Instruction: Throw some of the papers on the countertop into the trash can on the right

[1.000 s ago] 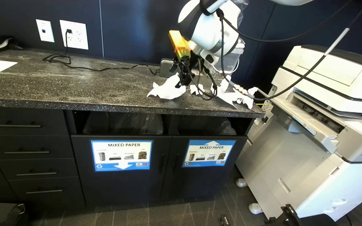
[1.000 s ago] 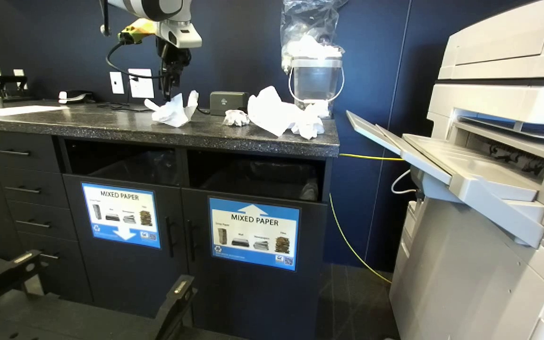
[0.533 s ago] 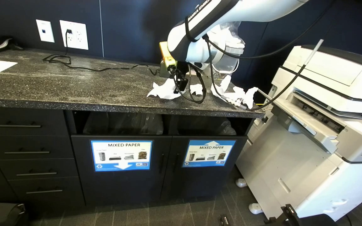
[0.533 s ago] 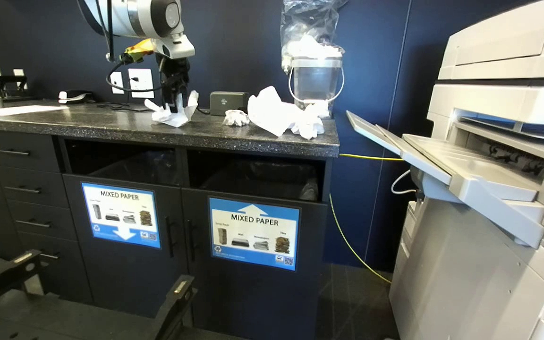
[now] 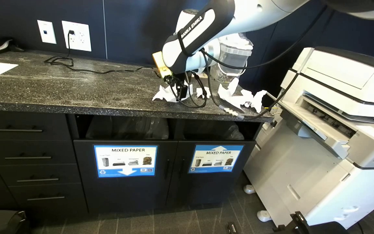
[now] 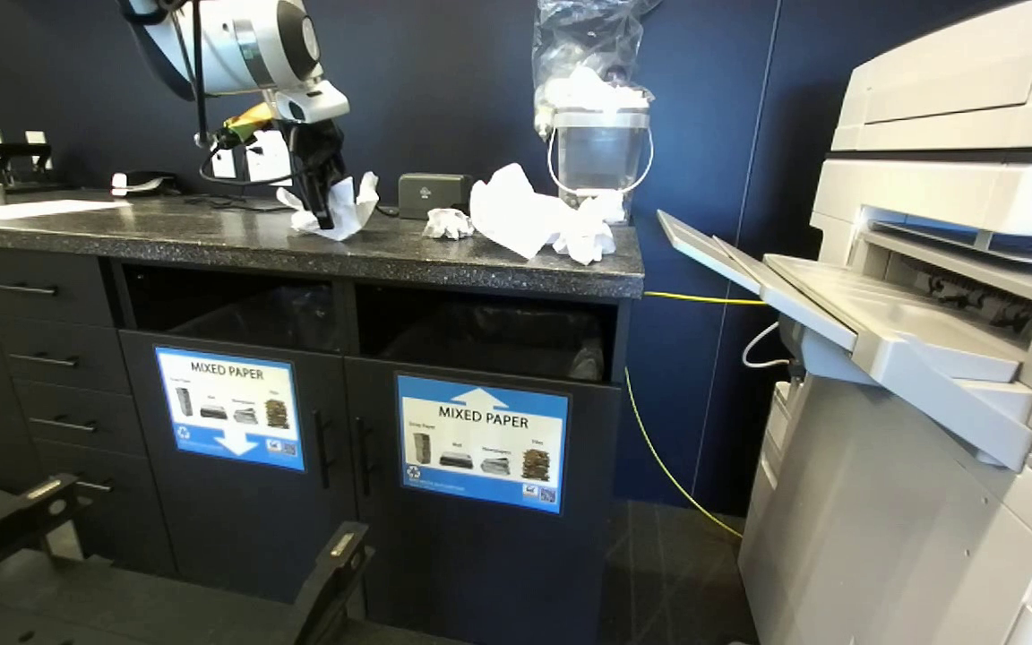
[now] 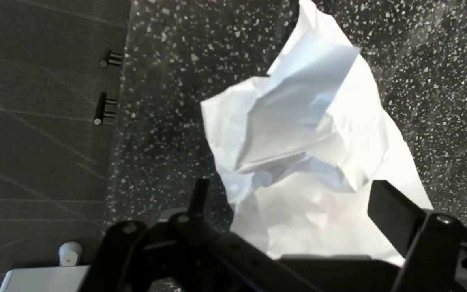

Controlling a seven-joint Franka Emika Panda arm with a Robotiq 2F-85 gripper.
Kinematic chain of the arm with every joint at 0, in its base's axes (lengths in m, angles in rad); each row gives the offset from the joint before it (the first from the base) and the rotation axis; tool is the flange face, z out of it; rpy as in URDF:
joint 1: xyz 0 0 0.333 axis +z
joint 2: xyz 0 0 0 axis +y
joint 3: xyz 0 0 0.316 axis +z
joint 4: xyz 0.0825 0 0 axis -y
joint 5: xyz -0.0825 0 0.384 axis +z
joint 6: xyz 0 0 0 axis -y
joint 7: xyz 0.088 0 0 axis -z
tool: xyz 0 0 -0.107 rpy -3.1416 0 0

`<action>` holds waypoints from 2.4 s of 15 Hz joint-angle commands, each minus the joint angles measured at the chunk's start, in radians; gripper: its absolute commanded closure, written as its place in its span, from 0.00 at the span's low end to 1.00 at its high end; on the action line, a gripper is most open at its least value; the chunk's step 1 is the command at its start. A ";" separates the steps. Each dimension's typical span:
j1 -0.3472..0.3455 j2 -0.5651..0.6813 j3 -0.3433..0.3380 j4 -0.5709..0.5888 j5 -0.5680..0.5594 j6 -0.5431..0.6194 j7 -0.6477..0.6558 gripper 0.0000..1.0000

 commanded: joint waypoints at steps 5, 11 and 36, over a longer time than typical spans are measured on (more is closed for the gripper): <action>-0.010 0.056 0.000 0.096 -0.055 -0.078 0.026 0.00; -0.009 0.064 -0.002 0.115 -0.078 -0.117 0.027 0.26; -0.098 -0.103 0.150 -0.061 -0.020 -0.336 -0.137 0.92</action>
